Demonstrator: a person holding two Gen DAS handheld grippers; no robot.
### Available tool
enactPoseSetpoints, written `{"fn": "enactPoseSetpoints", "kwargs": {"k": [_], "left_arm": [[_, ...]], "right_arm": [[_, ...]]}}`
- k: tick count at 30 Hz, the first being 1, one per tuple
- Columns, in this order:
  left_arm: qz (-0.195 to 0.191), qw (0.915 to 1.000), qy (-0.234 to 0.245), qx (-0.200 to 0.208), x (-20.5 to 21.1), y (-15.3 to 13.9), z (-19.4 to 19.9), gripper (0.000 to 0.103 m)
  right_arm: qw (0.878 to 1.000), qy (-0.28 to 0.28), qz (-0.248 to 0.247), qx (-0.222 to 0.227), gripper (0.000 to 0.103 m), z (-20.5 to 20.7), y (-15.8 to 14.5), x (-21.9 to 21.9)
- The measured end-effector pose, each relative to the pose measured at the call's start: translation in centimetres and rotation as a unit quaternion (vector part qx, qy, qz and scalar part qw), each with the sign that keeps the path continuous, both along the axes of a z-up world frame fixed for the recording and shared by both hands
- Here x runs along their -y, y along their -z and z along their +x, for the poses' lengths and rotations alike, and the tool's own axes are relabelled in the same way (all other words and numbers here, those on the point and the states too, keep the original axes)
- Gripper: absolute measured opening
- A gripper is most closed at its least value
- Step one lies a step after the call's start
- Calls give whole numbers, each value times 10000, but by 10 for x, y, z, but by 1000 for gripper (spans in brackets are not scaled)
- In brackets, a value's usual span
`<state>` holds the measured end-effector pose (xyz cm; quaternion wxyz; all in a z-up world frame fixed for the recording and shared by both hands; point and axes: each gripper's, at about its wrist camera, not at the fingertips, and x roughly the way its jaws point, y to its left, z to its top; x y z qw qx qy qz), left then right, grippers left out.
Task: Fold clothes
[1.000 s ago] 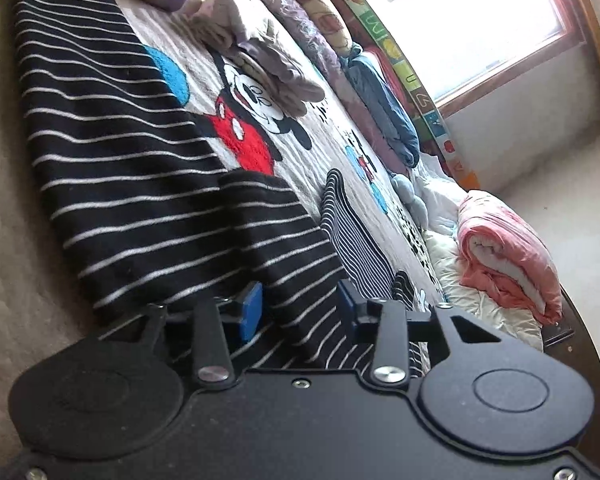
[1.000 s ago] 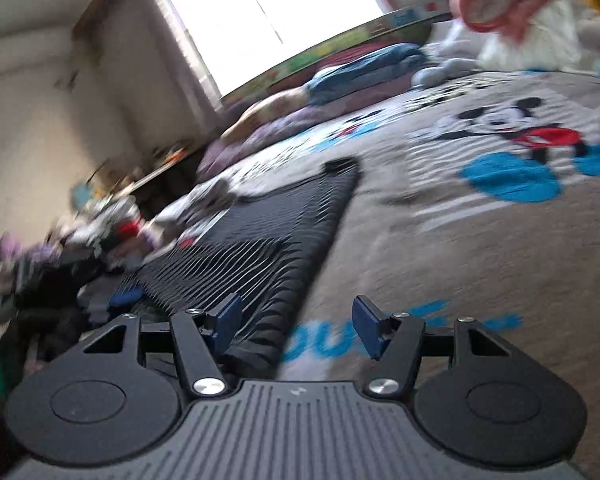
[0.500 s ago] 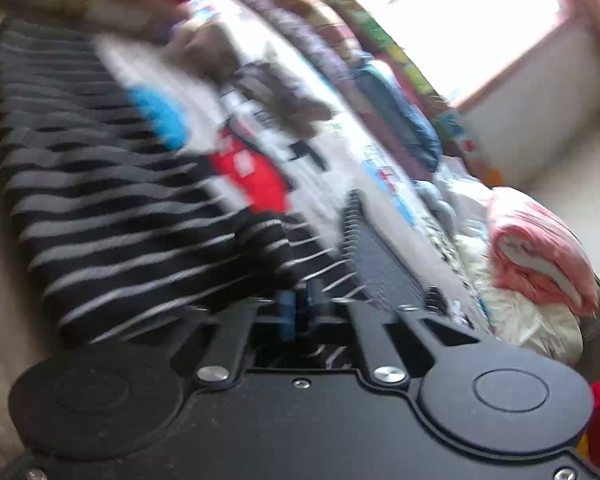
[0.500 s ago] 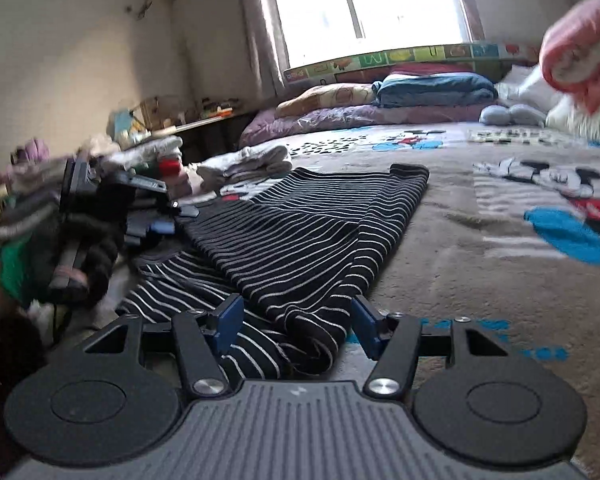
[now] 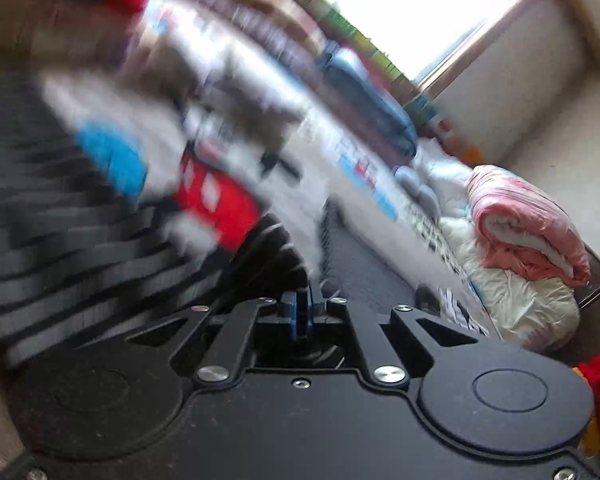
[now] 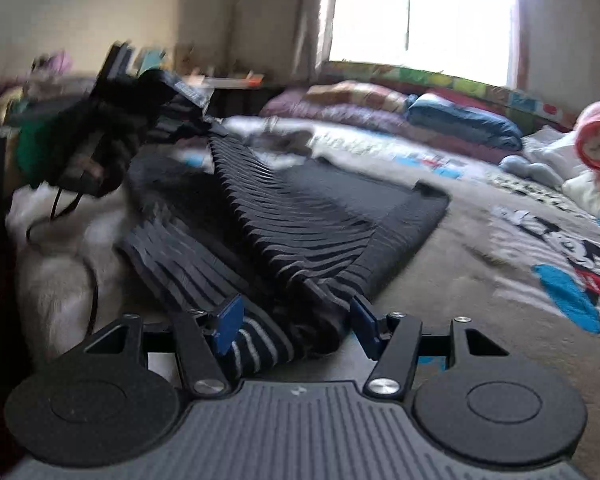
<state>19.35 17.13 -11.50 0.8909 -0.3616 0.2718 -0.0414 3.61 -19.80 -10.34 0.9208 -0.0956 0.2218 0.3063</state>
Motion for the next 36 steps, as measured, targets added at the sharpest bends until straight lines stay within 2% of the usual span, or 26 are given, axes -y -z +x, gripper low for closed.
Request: {"fn": "enactPoseSetpoints", "kwargs": {"k": [1, 7, 11, 13, 15, 17, 19, 26, 31, 36], "left_arm": [[-55, 10000, 7, -37, -1, 3, 0, 2], [-67, 9999, 101, -52, 5, 4, 2, 4], [212, 9995, 184, 151, 9, -2, 1, 4], [400, 9983, 240, 338, 14, -12, -1, 4], [511, 9978, 253, 351, 17, -13, 0, 4], [491, 9982, 231, 262, 16, -8, 2, 3], [477, 9983, 225, 248, 15, -9, 2, 3], [363, 9992, 81, 152, 9, -8, -1, 4], [468, 9988, -58, 90, 9, -8, -7, 4], [574, 9980, -226, -155, 5, -5, -4, 4]], "right_arm": [[9999, -53, -67, -53, 60, 0, 1, -2], [9990, -161, -311, 275, 60, -9, -6, -11], [9989, -286, -315, -187, 63, 3, 0, -12], [9992, -268, -290, -33, 61, -1, -5, -12], [9993, -261, -255, 127, 62, -5, -8, -11], [9987, -393, -213, -248, 67, 4, -4, -11], [9975, -508, -190, -459, 67, 12, -3, -11], [9974, -362, 521, -334, 64, 46, -25, 12], [9942, -254, 1021, -243, 64, 70, -39, 27], [9915, 149, 1277, -217, 62, 107, -35, 47]]}}
